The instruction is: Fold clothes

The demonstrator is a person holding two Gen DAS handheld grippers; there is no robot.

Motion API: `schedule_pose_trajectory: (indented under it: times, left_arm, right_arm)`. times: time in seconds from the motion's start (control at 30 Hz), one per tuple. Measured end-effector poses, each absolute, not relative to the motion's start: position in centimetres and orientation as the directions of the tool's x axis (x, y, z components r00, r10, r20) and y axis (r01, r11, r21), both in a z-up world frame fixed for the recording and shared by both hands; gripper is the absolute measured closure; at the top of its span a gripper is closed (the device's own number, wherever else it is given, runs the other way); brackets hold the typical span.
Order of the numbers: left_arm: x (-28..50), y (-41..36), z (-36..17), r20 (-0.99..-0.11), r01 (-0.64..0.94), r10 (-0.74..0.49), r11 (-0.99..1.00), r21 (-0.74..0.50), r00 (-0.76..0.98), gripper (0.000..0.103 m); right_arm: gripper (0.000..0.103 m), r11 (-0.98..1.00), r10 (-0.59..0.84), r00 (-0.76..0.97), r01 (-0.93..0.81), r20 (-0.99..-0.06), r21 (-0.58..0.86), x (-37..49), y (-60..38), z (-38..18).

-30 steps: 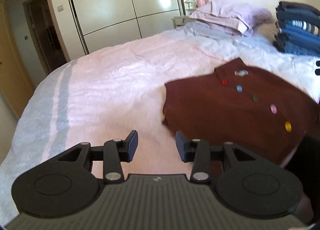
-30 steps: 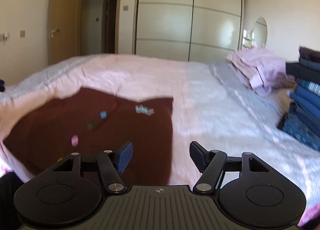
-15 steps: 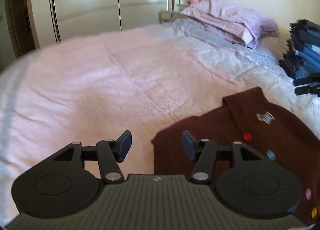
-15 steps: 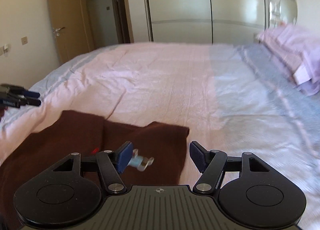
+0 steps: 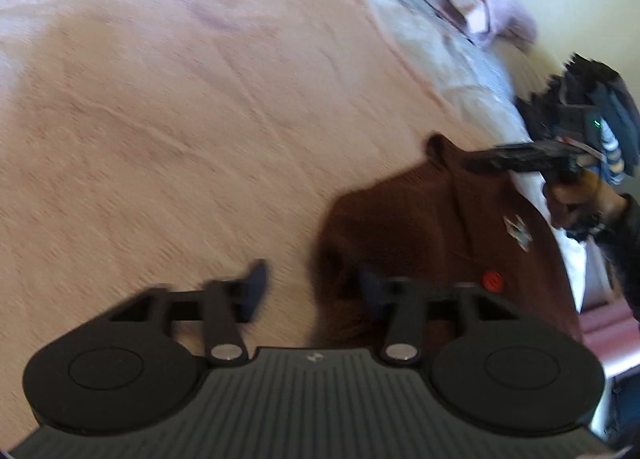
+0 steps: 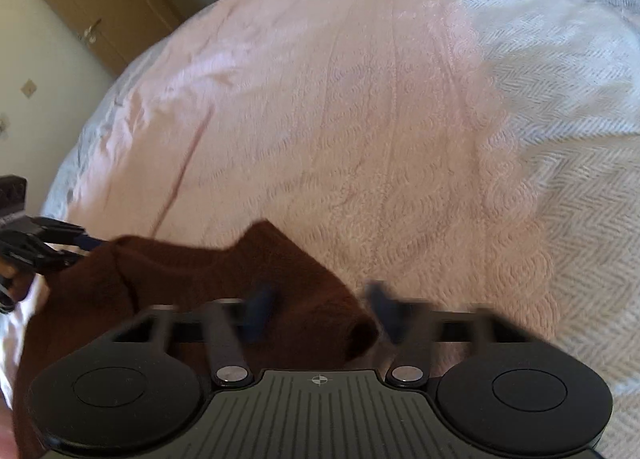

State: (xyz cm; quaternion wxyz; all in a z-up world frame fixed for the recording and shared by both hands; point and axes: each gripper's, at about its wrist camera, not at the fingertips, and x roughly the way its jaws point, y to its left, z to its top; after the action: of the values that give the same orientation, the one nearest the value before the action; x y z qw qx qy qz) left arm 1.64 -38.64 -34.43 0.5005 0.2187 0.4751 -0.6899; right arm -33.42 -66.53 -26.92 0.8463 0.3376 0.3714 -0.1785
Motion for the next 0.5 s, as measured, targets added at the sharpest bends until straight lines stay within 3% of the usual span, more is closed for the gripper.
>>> schedule_pose_trajectory:
  times: [0.03, 0.1, 0.27, 0.33, 0.4, 0.47, 0.5]
  left_arm:
    - [1.0, -38.2, -34.1, -0.774, 0.907, -0.495, -0.075, -0.415, -0.395, 0.101]
    - [-0.4, -37.0, -32.5, -0.762, 0.937, -0.55, -0.129, -0.326, -0.341, 0.102]
    - [-1.7, -34.4, -27.3, -0.625, 0.993, -0.773, -0.119, -0.018, -0.104, 0.102]
    - [-0.8, -35.3, -27.2, -0.613, 0.999, -0.789, -0.045, 0.015, -0.026, 0.101]
    - [0.7, -36.4, -28.0, -0.63, 0.999, -0.776, 0.034, -0.023, 0.012, 0.097]
    - [1.6, -37.0, -29.3, -0.653, 0.995, -0.756, 0.092, -0.026, 0.053, 0.084]
    - [1.9, -37.3, -29.9, -0.664, 0.994, -0.747, 0.095, -0.046, 0.04, 0.074]
  right_arm:
    - [0.096, 0.709, -0.05, 0.664, 0.55, -0.746, 0.441, -33.7, -66.3, -26.9]
    - [0.099, 0.738, -0.079, 0.678, 0.532, -0.731, 0.415, -34.3, -64.9, -25.6]
    - [0.099, 0.852, -0.246, 0.753, 0.468, -0.61, 0.234, -34.9, -61.7, -19.2]
    - [0.099, 0.874, -0.297, 0.775, 0.456, -0.557, 0.169, -34.0, -61.6, -17.9]
    - [0.097, 0.86, -0.332, 0.754, 0.489, -0.567, 0.148, -33.2, -62.3, -18.9]
    - [0.077, 0.836, -0.352, 0.722, 0.529, -0.596, 0.147, -32.5, -63.5, -20.2]
    - [0.056, 0.823, -0.361, 0.705, 0.548, -0.61, 0.146, -32.1, -64.0, -20.9]
